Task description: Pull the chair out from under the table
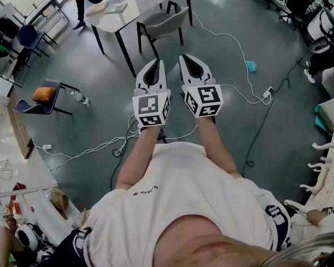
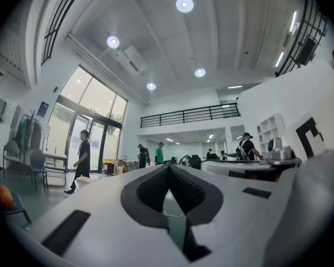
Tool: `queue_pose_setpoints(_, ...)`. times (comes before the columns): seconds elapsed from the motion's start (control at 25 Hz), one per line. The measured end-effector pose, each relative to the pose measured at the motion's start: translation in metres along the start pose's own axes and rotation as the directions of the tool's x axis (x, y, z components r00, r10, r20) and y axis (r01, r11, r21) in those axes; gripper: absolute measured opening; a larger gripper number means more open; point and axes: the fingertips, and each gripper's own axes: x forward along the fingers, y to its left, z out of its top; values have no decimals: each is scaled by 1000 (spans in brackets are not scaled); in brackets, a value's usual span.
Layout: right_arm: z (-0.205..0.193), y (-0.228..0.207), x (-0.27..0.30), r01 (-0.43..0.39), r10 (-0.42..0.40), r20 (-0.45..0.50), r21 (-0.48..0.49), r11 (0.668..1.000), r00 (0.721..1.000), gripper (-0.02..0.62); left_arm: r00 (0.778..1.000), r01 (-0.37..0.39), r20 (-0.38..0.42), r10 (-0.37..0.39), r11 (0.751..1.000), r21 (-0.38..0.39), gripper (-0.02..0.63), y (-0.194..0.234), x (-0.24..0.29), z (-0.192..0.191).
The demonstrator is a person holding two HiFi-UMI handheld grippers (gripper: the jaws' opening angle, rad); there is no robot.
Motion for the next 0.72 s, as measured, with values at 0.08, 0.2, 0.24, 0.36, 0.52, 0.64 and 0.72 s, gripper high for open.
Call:
queue_pose_setpoints(0.08,0,-6,-3,-2,2,-1,-2,1000,1000,14,1000,-1,-3,1,1000,4,5,-7,3,-1)
queue_pose_setpoints(0.2,1,-17,-8,-10,10,-4,-6,1000,1000,14,1000,-11,-8,11,1000,4,5,-19,8,-4)
queue_pose_setpoints(0.24,1,-21,-11,-14,14,-5,-8,1000,1000,14,1000,-19,-9,19,1000,2,5,-23,10,-5)
queue_pose_setpoints(0.36,1,-35,-23,-32,32,-11,-12,999,999,14,999,-47,-12,47,999,-6,5,-38,12,-9)
queue_pose_setpoints(0.52,-5,-47,-42,-81,79,-37,-38,996,996,14,997,-82,-18,82,997,2,5,-63,13,-16)
queue_pose_setpoints(0.64,-8,-59,-53,-81,80,-34,-28,996,996,14,994,-98,-40,99,995,19,5,-75,12,-24)
queue_pose_setpoints(0.72,-7,-71,-52,-72,71,-26,-14,997,997,14,993,-107,-49,108,994,22,5,-78,16,-26)
